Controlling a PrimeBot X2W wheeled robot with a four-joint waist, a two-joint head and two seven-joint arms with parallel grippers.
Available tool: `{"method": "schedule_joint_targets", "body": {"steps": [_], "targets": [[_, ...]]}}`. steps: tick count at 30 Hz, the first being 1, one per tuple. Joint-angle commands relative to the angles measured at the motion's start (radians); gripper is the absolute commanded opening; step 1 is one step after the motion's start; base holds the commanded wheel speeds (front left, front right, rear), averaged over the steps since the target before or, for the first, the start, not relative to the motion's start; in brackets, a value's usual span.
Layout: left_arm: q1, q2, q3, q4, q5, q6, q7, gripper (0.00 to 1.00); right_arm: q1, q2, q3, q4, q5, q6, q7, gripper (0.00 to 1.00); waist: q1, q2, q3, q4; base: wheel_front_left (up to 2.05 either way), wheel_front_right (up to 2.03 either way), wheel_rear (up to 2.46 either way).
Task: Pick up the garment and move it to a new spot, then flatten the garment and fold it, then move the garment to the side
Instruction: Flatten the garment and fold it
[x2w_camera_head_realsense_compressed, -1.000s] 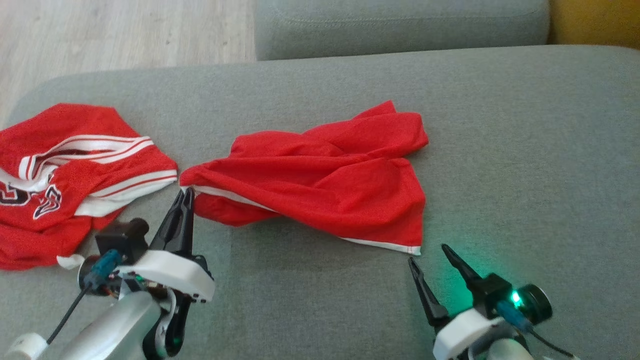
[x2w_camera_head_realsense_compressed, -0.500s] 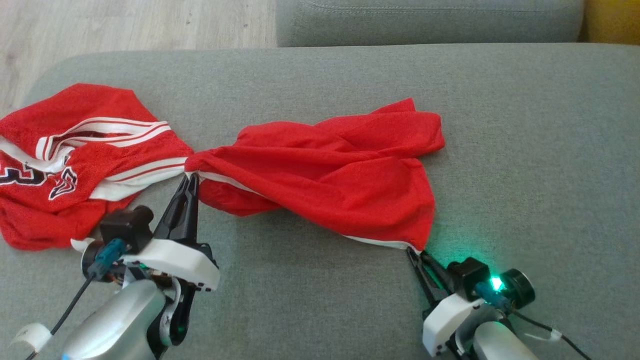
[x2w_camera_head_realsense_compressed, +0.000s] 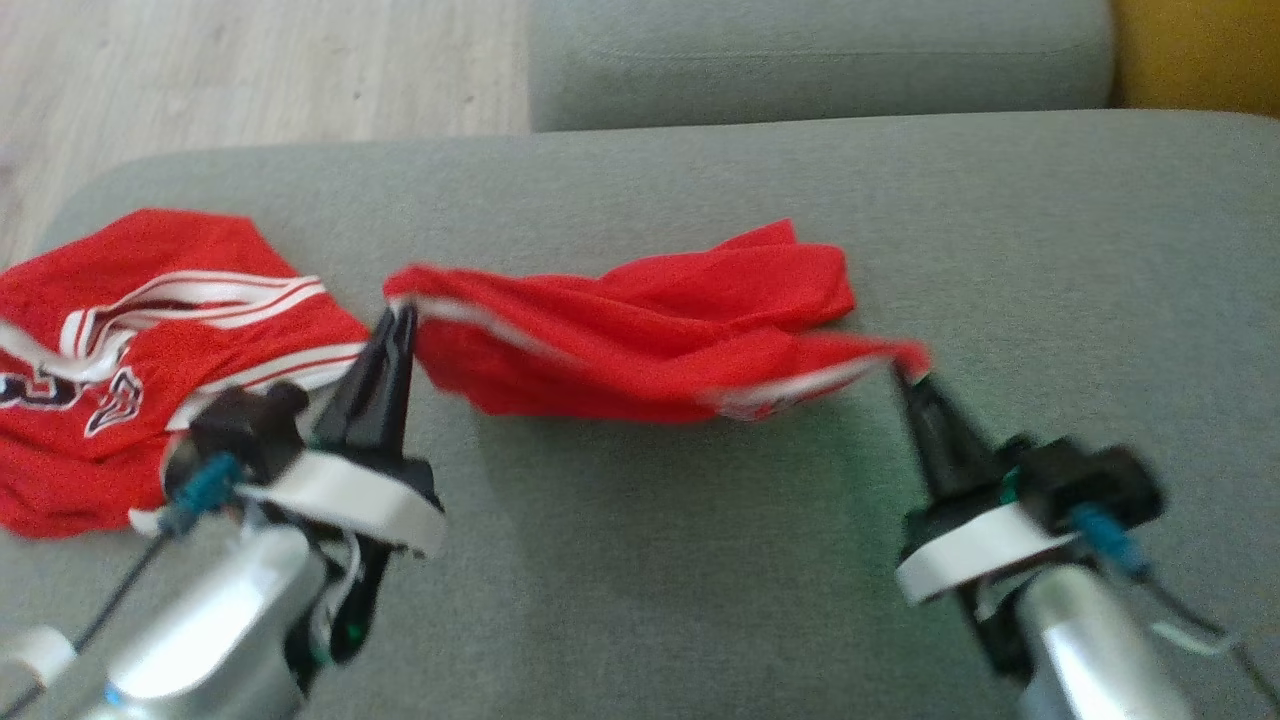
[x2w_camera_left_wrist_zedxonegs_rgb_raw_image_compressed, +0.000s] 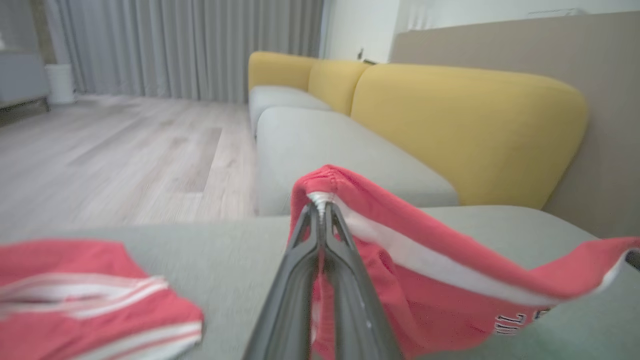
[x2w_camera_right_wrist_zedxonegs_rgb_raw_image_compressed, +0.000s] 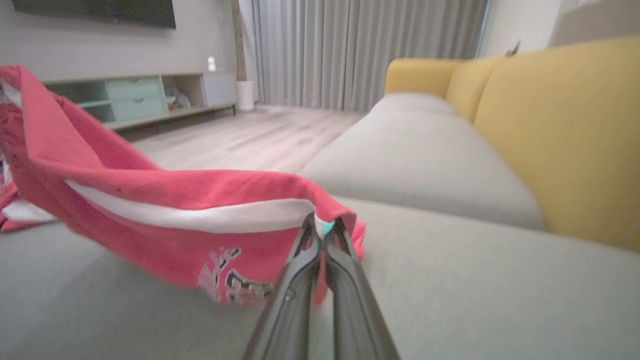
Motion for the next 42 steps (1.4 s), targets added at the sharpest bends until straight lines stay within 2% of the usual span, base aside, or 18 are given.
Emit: {"method": "schedule_joint_targets", "body": {"steps": [1, 3, 7, 12, 16, 20, 24, 28, 33, 38, 39, 42], "targets": [[-0.102, 0.051, 0.055, -0.047, 0.018, -0.006, -0.009, 0.00, -0.019, -0.015, -0.007, -0.081, 0.005, -0.001, -0.006, 0.00, 0.0000, 0.0000, -0.021, -0.025, 0.00, 0.00, 0.00], [-0.148, 0.072, 0.062, -0.080, 0.042, -0.003, 0.002, 0.00, -0.039, -0.020, -0.057, -0.167, 0.037, -0.001, -0.006, 0.00, 0.0000, 0.0000, -0.033, -0.047, 0.00, 0.00, 0.00], [-0.270, 0.114, 0.085, -0.163, 0.093, 0.011, 0.043, 0.00, -0.156, -0.085, -0.127, -0.288, 0.065, -0.001, -0.006, 0.00, 0.0000, 0.0000, -0.044, -0.090, 0.00, 0.00, 0.00], [-0.451, 0.125, 0.087, -0.248, 0.123, -0.015, 0.161, 0.00, -0.378, -0.195, -0.160, -0.290, 0.084, -0.001, 0.013, 0.00, 0.0000, 0.0000, -0.025, -0.121, 0.00, 0.00, 0.00], [-0.588, 0.079, 0.068, -0.197, 0.134, -0.062, 0.228, 0.00, -0.543, -0.249, -0.153, -0.188, 0.139, -0.001, 0.061, 0.00, 0.0000, 0.0000, 0.018, -0.126, 0.00, 0.00, 0.00], [-0.693, -0.006, 0.053, -0.057, 0.125, -0.125, 0.231, 0.00, -0.685, -0.289, -0.129, -0.048, 0.162, -0.001, 0.062, 0.00, 0.0000, 0.0000, 0.085, -0.128, 0.00, 0.00, 0.00], [-0.786, -0.079, 0.033, 0.111, 0.156, -0.177, 0.186, 0.00, -0.811, -0.301, -0.087, 0.085, 0.179, -0.001, 0.028, 0.00, 0.0000, 0.0000, 0.148, -0.137, 0.00, 0.00, 0.00], [-0.866, -0.137, 0.045, 0.256, 0.197, -0.191, 0.071, 0.00, -0.906, -0.305, -0.082, 0.147, 0.162, -0.001, -0.001, 0.00, 0.0000, 0.0000, 0.190, -0.141, 0.00, 0.00, 0.00], [-0.862, -0.179, 0.039, 0.349, 0.204, -0.255, 0.001, 0.00, -0.884, -0.294, -0.107, 0.105, 0.136, -0.001, -0.006, 0.00, 0.0000, 0.0000, 0.210, -0.133, 0.00, 0.00, 0.00], [-0.712, -0.168, -0.005, 0.345, 0.229, -0.299, -0.018, 0.00, -0.694, -0.286, -0.109, 0.058, 0.176, -0.001, -0.006, 0.00, 0.0000, 0.0000, 0.206, -0.113, 0.00, 0.00, 0.00], [-0.712, -0.168, -0.005, 0.345, 0.229, -0.299, -0.018, 0.00, -0.694, -0.286, -0.109, 0.058, 0.176, -0.001, -0.006, 0.00, 0.0000, 0.0000, 0.206, -0.113, 0.00, 0.00, 0.00], [-0.555, -0.154, -0.019, 0.292, 0.238, -0.300, -0.021, 0.00, -0.541, -0.284, -0.110, 0.036, 0.205, -0.001, -0.006, 0.00, 0.0000, 0.0000, 0.196, -0.098, 0.00, 0.00, 0.00]]}}
